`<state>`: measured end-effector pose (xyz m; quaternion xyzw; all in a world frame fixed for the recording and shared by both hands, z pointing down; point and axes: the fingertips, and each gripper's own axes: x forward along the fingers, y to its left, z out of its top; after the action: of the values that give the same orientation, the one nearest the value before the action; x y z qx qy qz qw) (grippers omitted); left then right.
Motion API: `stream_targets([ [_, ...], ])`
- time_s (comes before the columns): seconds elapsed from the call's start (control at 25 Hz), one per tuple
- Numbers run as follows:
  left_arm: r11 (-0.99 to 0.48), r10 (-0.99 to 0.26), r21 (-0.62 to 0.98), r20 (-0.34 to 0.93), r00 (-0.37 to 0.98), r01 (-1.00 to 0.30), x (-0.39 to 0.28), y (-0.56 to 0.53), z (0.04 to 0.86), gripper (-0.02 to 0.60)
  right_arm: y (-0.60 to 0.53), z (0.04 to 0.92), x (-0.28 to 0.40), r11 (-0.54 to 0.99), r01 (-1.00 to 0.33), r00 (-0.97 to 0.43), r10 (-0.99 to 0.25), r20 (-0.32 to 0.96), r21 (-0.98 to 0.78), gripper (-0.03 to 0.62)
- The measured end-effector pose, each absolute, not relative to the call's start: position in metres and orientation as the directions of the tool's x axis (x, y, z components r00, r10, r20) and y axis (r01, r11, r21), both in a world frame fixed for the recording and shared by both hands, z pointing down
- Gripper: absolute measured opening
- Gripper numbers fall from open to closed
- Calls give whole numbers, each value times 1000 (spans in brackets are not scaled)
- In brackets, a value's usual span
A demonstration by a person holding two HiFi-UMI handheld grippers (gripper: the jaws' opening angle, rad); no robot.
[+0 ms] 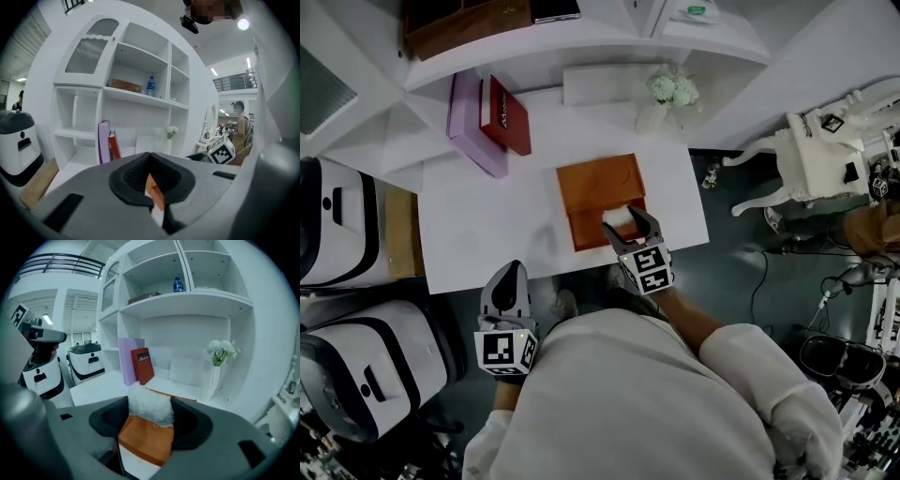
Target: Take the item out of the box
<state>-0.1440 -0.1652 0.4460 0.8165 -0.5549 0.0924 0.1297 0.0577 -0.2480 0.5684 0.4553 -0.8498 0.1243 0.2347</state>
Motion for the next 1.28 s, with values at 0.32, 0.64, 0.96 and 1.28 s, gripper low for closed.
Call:
stream_targets([
  [0.32,-398,-871,94,274,407,-913,-127,-164,439,8,-237,524,66,545,-838,-489,-767,416,19,293],
  [0.64,-421,-863,86,269,428,-903,-117,-160,435,8,-228,486,68,545,-837,-503,-798,331,43,293],
  [0.96,-448,-851,79,268,452,-891,-108,-156,433,8,-218,455,71,540,-839,-507,-821,261,67,293],
  [1.28,-473,-841,70,262,473,-878,-100,-157,429,8,-210,434,74,535,-840,-510,-836,204,90,293],
])
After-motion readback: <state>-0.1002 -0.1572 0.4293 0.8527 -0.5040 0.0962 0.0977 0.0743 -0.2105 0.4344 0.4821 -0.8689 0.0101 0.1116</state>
